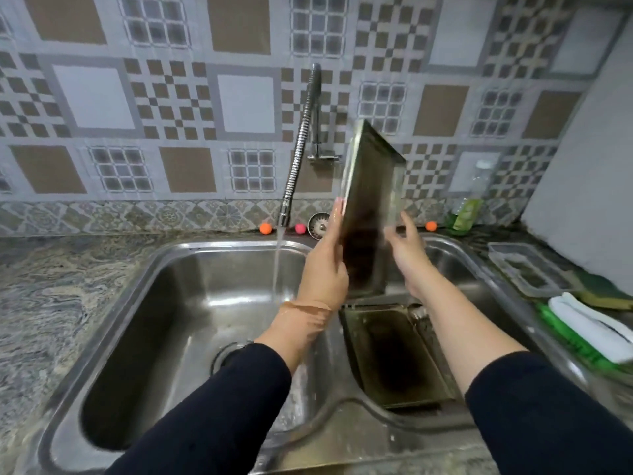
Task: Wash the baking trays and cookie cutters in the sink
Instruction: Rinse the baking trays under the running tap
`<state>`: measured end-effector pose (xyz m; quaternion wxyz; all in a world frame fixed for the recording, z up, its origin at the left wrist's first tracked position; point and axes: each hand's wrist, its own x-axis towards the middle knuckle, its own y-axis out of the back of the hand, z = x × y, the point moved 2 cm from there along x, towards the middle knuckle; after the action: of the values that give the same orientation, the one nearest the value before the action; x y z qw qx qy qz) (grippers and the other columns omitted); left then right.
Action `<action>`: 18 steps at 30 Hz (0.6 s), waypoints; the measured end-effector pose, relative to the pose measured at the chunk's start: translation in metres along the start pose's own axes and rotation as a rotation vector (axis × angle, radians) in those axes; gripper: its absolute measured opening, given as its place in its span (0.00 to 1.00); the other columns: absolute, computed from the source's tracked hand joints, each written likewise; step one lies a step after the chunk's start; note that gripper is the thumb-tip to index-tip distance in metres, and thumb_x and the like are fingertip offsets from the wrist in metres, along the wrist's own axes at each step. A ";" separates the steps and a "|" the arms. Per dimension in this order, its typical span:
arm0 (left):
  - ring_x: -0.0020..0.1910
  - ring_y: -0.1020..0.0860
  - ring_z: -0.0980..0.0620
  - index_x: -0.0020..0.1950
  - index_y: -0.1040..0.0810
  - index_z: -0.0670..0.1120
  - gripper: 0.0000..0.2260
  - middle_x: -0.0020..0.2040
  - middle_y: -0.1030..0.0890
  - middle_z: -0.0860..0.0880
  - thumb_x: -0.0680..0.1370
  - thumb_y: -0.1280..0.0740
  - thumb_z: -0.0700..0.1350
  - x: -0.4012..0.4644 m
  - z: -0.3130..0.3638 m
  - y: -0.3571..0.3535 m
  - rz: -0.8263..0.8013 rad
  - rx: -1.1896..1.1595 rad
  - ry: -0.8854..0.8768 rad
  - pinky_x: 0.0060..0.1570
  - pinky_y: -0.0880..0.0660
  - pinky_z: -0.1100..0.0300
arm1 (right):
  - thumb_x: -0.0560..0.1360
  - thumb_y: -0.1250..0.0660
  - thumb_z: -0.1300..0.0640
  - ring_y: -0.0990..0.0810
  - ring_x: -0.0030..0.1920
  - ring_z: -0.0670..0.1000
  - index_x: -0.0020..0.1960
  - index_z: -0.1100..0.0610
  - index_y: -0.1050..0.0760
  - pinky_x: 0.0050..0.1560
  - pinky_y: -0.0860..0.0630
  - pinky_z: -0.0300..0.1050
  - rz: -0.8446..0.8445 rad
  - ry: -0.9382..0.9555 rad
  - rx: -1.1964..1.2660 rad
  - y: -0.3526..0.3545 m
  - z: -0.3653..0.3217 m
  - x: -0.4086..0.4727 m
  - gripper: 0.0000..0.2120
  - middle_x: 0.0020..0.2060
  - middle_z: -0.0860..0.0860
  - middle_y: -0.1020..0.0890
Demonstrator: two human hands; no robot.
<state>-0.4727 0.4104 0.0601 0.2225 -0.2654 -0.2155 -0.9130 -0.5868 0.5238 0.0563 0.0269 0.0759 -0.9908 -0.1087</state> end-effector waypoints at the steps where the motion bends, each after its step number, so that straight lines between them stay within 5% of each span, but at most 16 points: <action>1: 0.60 0.40 0.83 0.77 0.48 0.52 0.36 0.65 0.39 0.71 0.75 0.48 0.25 -0.002 0.000 -0.011 0.004 -0.056 0.063 0.60 0.42 0.81 | 0.80 0.41 0.47 0.43 0.74 0.55 0.75 0.40 0.45 0.70 0.41 0.55 -0.005 -0.001 -0.024 0.011 0.008 0.001 0.26 0.76 0.51 0.46; 5: 0.54 0.35 0.83 0.78 0.51 0.54 0.32 0.61 0.34 0.72 0.79 0.44 0.32 -0.017 -0.002 -0.047 -0.064 -0.048 0.183 0.55 0.39 0.82 | 0.77 0.35 0.48 0.43 0.75 0.55 0.76 0.43 0.46 0.70 0.40 0.53 -0.018 -0.059 -0.119 0.053 0.043 0.008 0.31 0.76 0.51 0.50; 8: 0.60 0.26 0.62 0.78 0.59 0.59 0.30 0.69 0.28 0.53 0.82 0.44 0.47 -0.035 -0.016 -0.065 -0.247 0.194 0.238 0.61 0.34 0.66 | 0.76 0.33 0.48 0.42 0.74 0.56 0.75 0.44 0.45 0.70 0.39 0.53 -0.036 -0.085 -0.216 0.075 0.077 0.015 0.33 0.76 0.51 0.50; 10: 0.74 0.40 0.52 0.77 0.60 0.60 0.27 0.77 0.41 0.51 0.82 0.50 0.56 -0.046 -0.038 -0.068 -0.348 0.422 0.322 0.72 0.42 0.52 | 0.75 0.32 0.48 0.40 0.73 0.57 0.75 0.45 0.45 0.69 0.37 0.54 -0.065 -0.115 -0.298 0.084 0.104 0.018 0.34 0.75 0.51 0.48; 13: 0.77 0.62 0.51 0.78 0.63 0.51 0.30 0.78 0.64 0.51 0.81 0.53 0.60 -0.073 -0.067 -0.059 -0.616 0.841 0.644 0.73 0.57 0.39 | 0.73 0.30 0.47 0.39 0.73 0.60 0.76 0.45 0.46 0.70 0.37 0.59 -0.126 -0.212 -0.459 0.092 0.147 0.018 0.37 0.75 0.52 0.47; 18: 0.76 0.65 0.49 0.77 0.67 0.45 0.32 0.77 0.68 0.47 0.82 0.50 0.54 -0.092 -0.075 -0.060 -0.688 0.989 0.686 0.72 0.64 0.39 | 0.70 0.27 0.49 0.39 0.72 0.62 0.77 0.49 0.49 0.70 0.36 0.59 -0.199 -0.352 -0.668 0.082 0.193 0.010 0.44 0.76 0.52 0.51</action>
<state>-0.4632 0.4475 -0.0679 0.0706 0.2545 -0.5956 -0.7586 -0.6216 0.6425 -0.1138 -0.1312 0.1389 -0.8781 -0.4386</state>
